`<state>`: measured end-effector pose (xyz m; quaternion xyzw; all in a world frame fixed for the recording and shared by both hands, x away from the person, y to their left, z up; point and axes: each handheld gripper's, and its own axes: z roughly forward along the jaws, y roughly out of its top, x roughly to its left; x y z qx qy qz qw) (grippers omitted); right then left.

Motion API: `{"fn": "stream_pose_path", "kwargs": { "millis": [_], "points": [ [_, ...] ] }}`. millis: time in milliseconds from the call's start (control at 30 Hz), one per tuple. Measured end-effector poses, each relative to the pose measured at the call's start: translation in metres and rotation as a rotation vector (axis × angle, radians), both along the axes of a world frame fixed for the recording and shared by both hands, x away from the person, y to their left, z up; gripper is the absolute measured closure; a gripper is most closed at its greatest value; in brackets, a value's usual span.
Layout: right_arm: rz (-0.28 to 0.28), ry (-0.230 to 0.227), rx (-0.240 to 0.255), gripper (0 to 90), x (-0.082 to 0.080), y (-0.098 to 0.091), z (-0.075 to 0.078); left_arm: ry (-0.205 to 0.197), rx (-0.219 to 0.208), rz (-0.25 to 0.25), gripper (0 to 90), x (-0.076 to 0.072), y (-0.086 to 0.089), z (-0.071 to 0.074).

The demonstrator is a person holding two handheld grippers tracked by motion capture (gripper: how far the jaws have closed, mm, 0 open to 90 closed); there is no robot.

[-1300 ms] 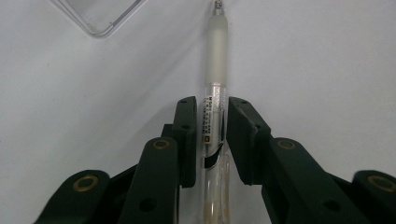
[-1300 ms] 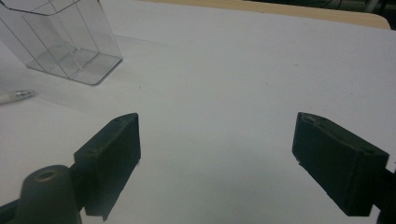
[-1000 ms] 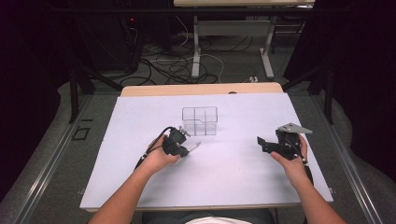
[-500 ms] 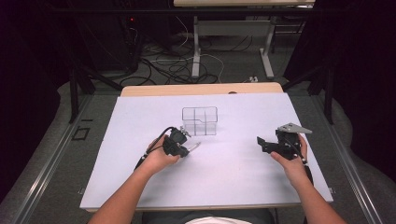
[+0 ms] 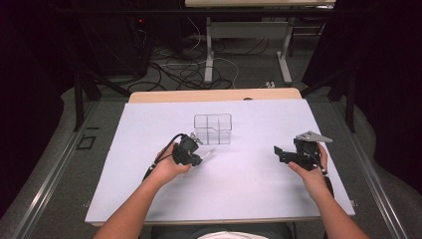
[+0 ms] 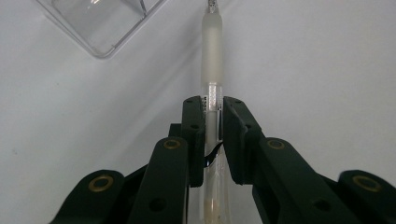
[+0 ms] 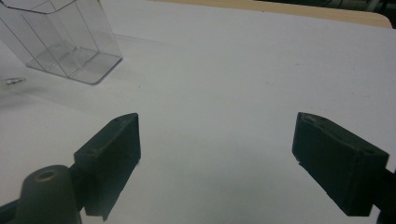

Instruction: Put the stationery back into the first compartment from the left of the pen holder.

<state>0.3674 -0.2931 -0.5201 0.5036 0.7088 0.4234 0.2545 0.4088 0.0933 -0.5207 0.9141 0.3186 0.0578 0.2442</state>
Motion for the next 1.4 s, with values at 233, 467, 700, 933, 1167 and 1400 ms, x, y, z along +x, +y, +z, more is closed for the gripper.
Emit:
{"fn": "stream_pose_path", "kwargs": {
  "millis": [233, 467, 700, 933, 1167, 1400],
  "points": [
    [-0.002, 0.001, -0.001, 15.1, 0.0, 0.0, 0.0, 0.0, -0.033, -0.005, 79.5, -0.001, 0.002, 0.006],
    [-0.003, 0.003, -0.002, 15.1, 0.0, -0.001, 0.0, 0.008, -0.058, -0.004, 79.5, -0.002, 0.003, 0.012],
    [0.006, -0.008, -0.01, 15.4, 0.0, 0.002, 0.0, -0.038, -0.135, -0.01, 79.5, -0.004, 0.006, 0.019],
    [0.023, 0.0, 0.021, 15.6, 0.0, 0.006, 0.001, -0.065, -0.228, 0.008, 79.5, -0.006, 0.009, 0.025],
    [0.044, 0.044, 0.118, 15.7, 0.0, 0.016, 0.006, -0.084, -0.369, 0.061, 79.5, -0.01, 0.011, 0.03],
    [0.104, 0.012, 0.145, 15.4, -0.004, 0.035, 0.016, -0.133, -0.463, 0.105, 79.5, -0.017, 0.016, 0.033]
  ]
}}
